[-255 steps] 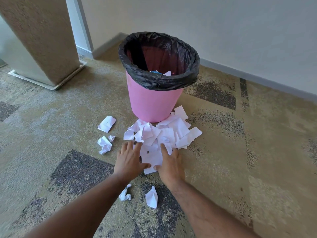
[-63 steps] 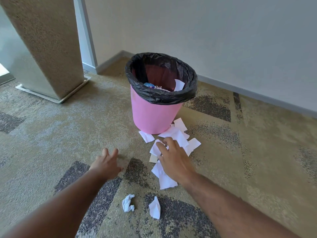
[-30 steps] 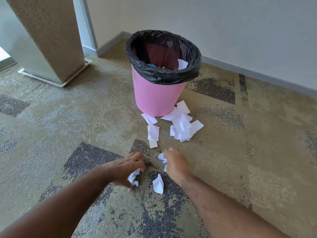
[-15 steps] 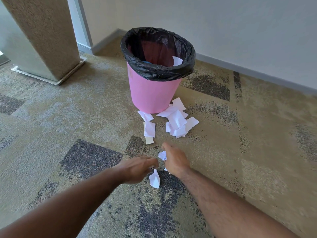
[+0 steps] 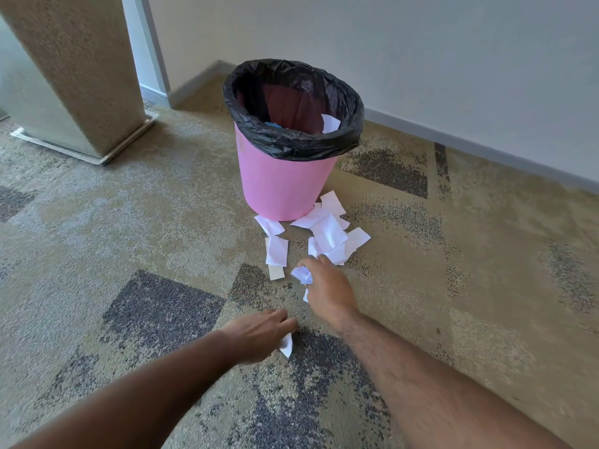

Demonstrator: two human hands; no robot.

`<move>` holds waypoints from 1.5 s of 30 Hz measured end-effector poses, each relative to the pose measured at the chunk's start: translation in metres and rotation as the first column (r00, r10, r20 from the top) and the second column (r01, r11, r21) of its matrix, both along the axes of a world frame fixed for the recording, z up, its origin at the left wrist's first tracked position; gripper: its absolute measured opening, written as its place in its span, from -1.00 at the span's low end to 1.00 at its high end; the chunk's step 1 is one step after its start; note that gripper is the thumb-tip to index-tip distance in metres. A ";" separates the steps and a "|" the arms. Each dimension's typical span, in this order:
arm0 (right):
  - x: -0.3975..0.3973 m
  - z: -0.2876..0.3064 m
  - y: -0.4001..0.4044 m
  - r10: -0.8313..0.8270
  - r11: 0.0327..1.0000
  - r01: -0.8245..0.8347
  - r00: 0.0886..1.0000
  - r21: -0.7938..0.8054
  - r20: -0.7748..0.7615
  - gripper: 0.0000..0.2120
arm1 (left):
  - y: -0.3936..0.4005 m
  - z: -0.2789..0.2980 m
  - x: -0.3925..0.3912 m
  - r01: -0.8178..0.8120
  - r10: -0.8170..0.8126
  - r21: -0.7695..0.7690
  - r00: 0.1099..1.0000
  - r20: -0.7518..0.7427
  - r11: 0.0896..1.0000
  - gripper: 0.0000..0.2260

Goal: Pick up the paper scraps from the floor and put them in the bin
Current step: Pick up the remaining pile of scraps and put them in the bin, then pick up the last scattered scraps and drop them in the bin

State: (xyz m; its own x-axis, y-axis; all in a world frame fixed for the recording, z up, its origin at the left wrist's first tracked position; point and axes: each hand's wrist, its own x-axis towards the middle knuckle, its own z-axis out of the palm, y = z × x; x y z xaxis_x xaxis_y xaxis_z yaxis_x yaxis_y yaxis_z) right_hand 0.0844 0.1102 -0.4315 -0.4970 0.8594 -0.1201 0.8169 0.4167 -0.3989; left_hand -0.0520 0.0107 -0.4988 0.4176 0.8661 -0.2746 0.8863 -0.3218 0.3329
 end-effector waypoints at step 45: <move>-0.034 0.116 0.144 0.201 0.794 0.110 0.880 0.598 -0.430 -0.60 | 0.121 0.074 -0.085 -0.806 0.573 0.494 0.585 0.575 0.327 -0.66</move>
State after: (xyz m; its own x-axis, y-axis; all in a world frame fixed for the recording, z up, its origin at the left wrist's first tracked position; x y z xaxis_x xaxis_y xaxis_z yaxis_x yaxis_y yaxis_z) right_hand 0.0501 0.2545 -0.3159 -0.3980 0.6511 0.6463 0.5809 0.7241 -0.3718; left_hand -0.1366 0.1314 -0.4253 -0.4796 0.7287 0.4888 0.8093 0.1520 0.5674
